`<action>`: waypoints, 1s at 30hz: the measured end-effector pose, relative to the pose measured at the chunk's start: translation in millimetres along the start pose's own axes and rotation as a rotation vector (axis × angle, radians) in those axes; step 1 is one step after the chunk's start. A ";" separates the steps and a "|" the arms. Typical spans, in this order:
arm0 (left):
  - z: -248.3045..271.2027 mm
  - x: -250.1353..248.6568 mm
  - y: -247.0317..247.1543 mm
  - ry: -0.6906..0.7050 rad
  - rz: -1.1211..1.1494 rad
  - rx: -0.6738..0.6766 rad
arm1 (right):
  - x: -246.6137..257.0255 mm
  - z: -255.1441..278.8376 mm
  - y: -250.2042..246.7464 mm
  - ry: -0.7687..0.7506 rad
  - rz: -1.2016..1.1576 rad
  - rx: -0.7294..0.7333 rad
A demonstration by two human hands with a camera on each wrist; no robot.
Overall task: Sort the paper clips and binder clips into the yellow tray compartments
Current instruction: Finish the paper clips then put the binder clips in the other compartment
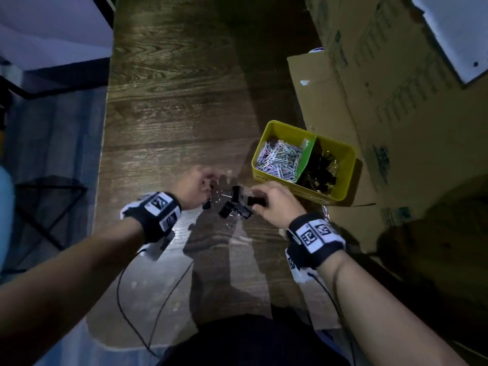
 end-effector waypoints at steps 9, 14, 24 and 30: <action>30.9 34.6 59.8 0.074 -0.197 -0.029 | 0.9 -4.6 55.1 -0.058 0.305 -0.021; 38.3 47.3 65.5 0.007 -0.059 -0.069 | -9.2 5.8 54.0 0.014 0.200 -0.099; 50.3 72.0 50.2 -0.721 1.104 -0.069 | -28.9 6.3 38.2 0.578 -0.714 -0.268; 53.0 55.1 41.6 -0.801 1.509 -0.008 | -10.8 -8.0 33.8 0.477 -0.640 -0.175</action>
Point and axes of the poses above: each hand's wrist, its own z-axis away from the middle knuckle, its own y-axis out of the palm, x = y × z, the point moved 6 cm from there along -z, towards the middle knuckle, and after that the axes turned 14 degrees about -x, right-handed, at the moved point
